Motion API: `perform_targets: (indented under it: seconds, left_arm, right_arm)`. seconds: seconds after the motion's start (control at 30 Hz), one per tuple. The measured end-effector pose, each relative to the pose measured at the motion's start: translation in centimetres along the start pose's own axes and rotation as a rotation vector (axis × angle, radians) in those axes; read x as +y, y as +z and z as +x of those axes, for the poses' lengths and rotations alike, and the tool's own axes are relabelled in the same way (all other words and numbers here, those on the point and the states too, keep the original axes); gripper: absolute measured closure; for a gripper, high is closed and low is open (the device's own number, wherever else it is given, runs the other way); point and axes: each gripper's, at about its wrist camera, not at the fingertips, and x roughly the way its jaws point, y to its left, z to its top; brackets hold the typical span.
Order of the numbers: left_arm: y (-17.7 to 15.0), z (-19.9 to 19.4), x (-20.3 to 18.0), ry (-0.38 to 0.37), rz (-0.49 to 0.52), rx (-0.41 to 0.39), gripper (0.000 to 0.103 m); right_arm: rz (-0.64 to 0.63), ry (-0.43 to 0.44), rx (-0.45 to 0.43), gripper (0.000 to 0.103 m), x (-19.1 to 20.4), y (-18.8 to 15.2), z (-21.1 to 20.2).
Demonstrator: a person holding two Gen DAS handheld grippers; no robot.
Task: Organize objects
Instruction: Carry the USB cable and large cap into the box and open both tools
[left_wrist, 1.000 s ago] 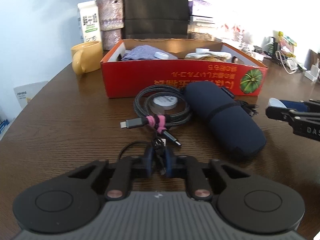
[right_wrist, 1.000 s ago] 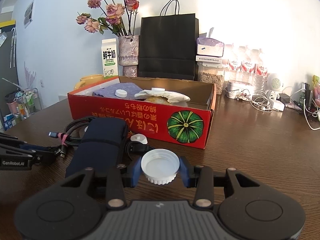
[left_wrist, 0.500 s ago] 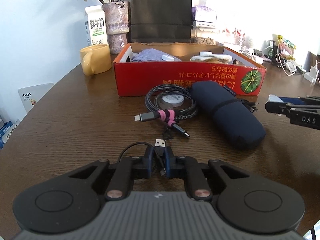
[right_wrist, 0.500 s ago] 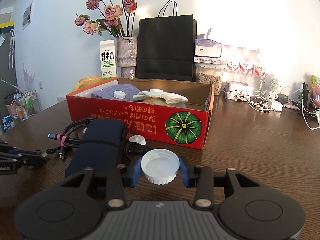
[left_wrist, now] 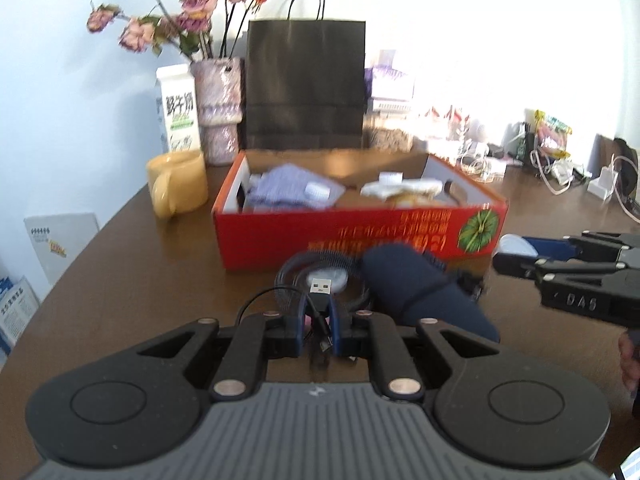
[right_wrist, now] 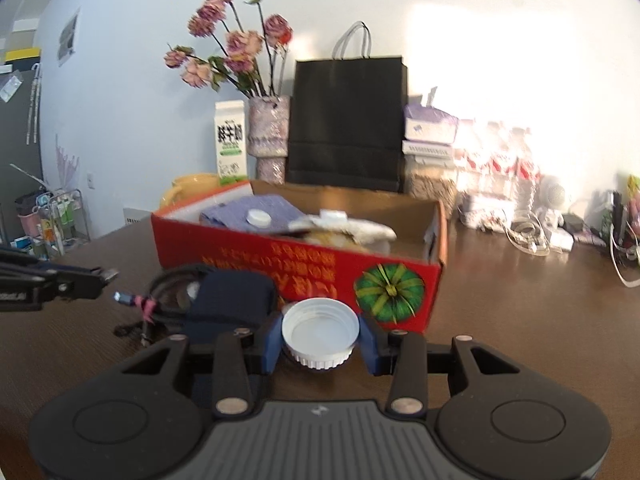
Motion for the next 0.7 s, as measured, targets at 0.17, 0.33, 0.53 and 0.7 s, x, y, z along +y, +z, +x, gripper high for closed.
perform_targets:
  seconds: [0.17, 0.33, 0.53, 0.7]
  left_arm:
    - [2.5, 1.1, -0.2, -0.026, -0.009, -0.042, 0.09]
    - [4.8, 2.7, -0.2, -0.046, -0.031, -0.066, 0.09]
    - [7.1, 5.0, -0.2, -0.064, -0.052, -0.089, 0.09]
    - [8.8, 7.4, -0.1, -0.076, -0.069, -0.097, 0.09]
  right_arm:
    - [-0.025, 0.009, -0.034, 0.064, 0.8, 2.3, 1.0]
    - [-0.031, 0.008, -0.059, 0.064, 1.0, 4.7, 2.6]
    - [-0.031, 0.003, -0.079, 0.064, 1.0, 7.2, 5.2]
    - [-0.018, -0.008, -0.093, 0.064, 0.7, 9.0, 7.7]
